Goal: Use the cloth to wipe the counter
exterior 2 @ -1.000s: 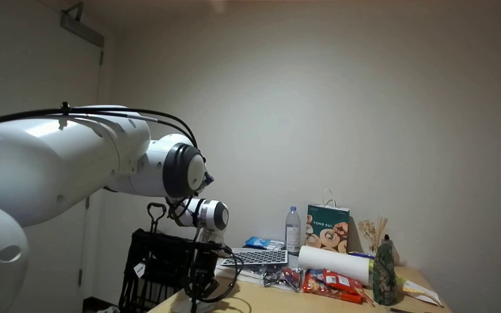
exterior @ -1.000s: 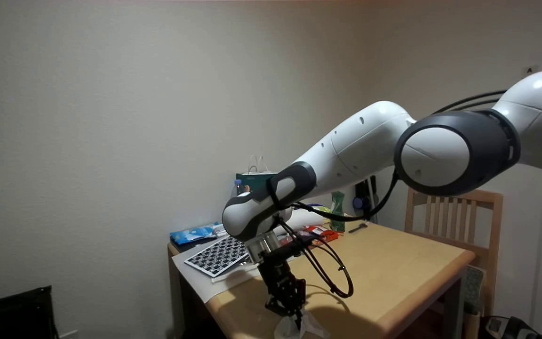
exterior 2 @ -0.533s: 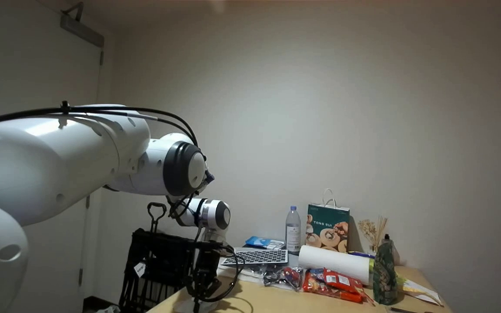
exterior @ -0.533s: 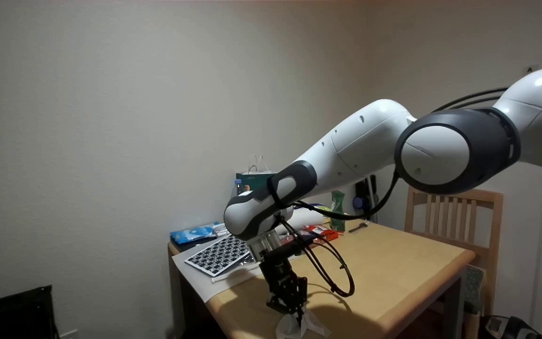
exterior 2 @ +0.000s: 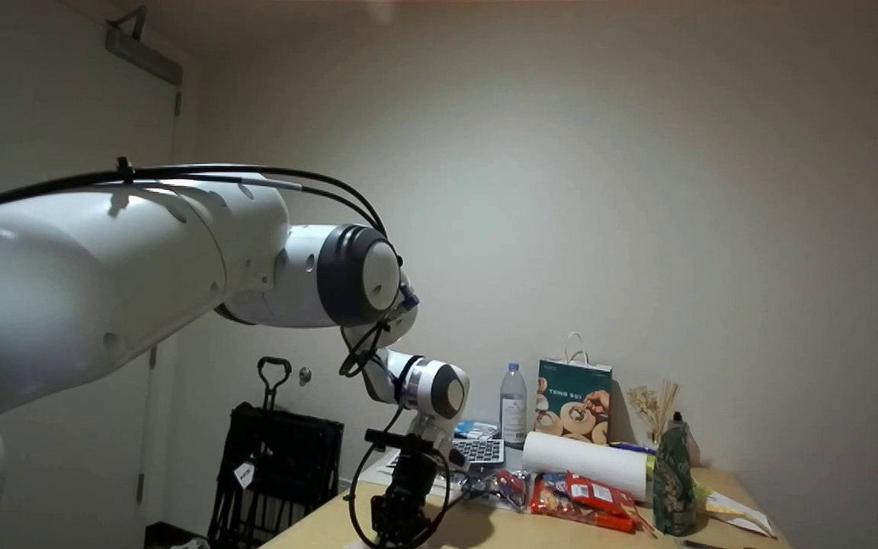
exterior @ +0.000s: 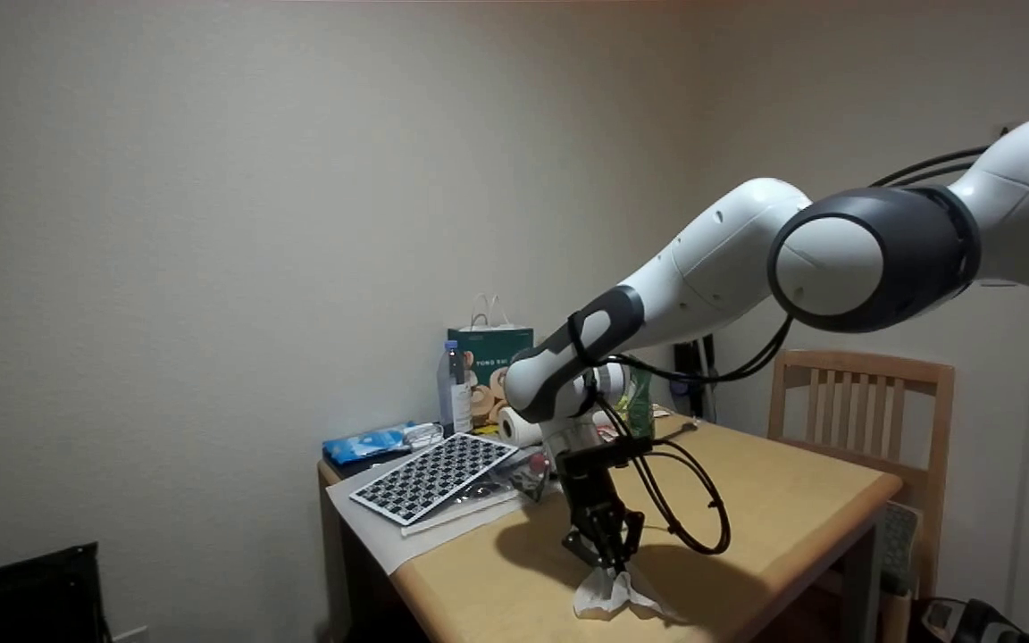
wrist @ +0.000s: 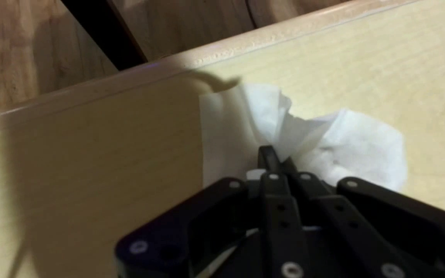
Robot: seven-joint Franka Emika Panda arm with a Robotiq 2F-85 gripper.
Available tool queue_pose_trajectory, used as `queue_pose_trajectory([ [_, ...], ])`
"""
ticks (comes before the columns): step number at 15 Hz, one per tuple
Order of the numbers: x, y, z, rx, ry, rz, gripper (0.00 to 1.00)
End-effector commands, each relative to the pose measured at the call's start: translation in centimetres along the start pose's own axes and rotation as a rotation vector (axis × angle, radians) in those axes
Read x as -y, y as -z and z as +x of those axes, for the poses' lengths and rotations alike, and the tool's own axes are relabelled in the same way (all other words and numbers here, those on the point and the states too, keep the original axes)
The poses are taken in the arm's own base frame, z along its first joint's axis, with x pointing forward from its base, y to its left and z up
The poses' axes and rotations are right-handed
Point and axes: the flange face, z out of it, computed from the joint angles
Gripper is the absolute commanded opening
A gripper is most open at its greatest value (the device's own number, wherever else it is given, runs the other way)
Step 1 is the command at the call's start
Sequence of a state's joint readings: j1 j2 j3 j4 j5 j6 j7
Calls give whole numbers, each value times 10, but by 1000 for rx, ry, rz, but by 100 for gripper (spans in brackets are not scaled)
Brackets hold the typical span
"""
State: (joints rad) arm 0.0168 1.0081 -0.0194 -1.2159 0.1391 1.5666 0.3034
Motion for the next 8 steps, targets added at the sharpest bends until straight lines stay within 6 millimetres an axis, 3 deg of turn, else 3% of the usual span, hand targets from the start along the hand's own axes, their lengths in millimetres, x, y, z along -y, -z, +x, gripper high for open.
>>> queue_pose_trajectory([
  [1, -9, 0, 2, 9, -12, 18, 1],
  [5, -12, 0, 5, -21, -48, 20, 0],
  [8, -45, 5, 20, -78, -189, 69, 0],
])
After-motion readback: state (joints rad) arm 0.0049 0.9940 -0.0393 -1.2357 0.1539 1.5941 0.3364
